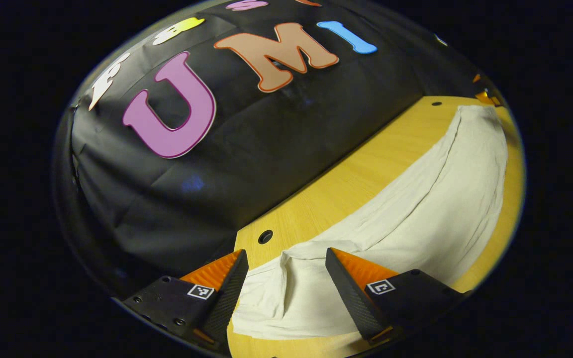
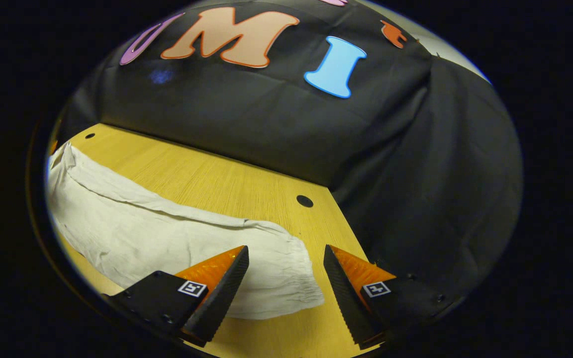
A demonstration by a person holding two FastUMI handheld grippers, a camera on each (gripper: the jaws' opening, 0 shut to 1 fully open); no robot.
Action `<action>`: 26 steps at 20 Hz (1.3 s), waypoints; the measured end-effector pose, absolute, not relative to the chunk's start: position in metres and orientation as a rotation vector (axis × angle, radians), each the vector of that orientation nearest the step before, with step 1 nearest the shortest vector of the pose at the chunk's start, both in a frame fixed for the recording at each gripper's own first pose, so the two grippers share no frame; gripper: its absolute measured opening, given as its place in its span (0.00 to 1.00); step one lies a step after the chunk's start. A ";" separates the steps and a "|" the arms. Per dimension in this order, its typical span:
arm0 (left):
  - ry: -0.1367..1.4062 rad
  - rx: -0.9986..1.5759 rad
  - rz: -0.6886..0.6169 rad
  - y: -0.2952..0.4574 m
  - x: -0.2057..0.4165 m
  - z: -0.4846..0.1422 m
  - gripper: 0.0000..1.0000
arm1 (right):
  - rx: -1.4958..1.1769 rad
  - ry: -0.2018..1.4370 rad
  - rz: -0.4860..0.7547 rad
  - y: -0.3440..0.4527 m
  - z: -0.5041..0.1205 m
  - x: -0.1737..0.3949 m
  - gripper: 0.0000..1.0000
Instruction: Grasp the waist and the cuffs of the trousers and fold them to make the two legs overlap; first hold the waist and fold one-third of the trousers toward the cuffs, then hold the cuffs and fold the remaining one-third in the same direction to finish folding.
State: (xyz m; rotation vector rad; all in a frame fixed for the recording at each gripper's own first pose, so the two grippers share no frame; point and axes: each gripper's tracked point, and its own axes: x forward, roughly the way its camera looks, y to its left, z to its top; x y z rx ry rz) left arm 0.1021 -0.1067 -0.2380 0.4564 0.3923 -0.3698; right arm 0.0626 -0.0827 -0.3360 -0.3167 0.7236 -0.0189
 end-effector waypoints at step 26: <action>0.378 0.305 -0.218 -0.142 0.042 -0.173 0.95 | 0.431 1.035 -0.152 -0.127 -0.438 0.019 0.48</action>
